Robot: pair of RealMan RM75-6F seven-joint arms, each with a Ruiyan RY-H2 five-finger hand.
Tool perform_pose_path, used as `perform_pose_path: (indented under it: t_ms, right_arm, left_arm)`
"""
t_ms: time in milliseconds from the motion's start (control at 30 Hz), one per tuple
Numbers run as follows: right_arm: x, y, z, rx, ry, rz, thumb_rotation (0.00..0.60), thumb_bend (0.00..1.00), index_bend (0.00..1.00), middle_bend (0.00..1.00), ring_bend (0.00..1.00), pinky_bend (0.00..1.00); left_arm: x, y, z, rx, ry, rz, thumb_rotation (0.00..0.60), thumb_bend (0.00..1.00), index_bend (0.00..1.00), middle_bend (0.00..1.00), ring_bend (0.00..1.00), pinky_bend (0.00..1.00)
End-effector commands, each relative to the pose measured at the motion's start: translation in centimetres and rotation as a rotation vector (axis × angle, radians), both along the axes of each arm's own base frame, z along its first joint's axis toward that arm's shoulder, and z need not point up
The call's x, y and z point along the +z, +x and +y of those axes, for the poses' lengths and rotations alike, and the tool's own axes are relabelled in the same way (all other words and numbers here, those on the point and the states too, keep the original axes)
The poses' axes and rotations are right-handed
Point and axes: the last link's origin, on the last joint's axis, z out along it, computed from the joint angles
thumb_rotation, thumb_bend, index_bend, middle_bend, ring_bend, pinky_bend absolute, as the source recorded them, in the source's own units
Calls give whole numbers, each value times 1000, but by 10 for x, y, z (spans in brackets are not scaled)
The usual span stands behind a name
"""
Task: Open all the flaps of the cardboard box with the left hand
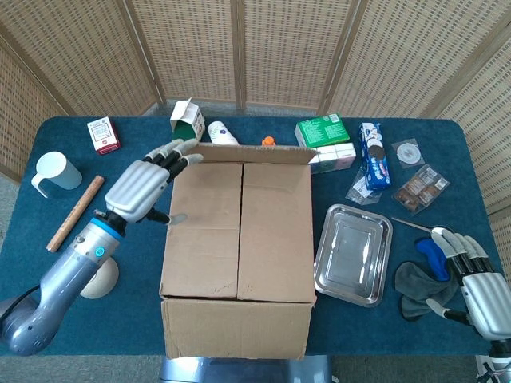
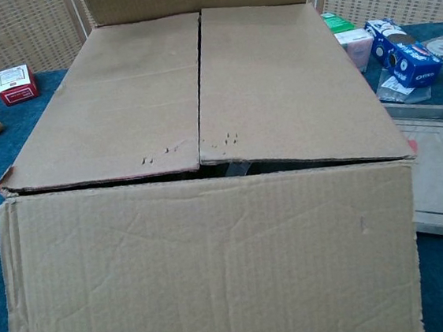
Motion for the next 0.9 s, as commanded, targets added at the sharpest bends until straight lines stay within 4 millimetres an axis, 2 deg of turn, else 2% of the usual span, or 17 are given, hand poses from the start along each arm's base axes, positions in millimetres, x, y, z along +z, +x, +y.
perform_pose_path:
  t_ms: [33,267,467,633,900]
  right_arm:
    - [0,-1,-1,-5,1,3,600,35,0,0,0,0]
    - [-3,-5,-2,-24,12,11,600,35,0,0,0,0]
    - [-5,-5,-2,-29,19,22,600,36,0,0,0,0]
    - [-7,-6,-2,-36,25,31,600,35,0,0,0,0]
    - [-5,-9,-4,-48,21,28,600,36,0,0,0,0]
  left_arm:
    - [-6,6,18,0,28,14,600,255,132,0,0,123]
    - [-9,8,45,-6,106,64,600,258,132,0,0,119]
    - [-24,7,75,33,110,128,600,260,130,0,0,99]
    - [-34,14,101,56,136,210,600,263,123,0,0,98]
    - [-59,18,110,93,125,205,600,264,107,0,0,99]
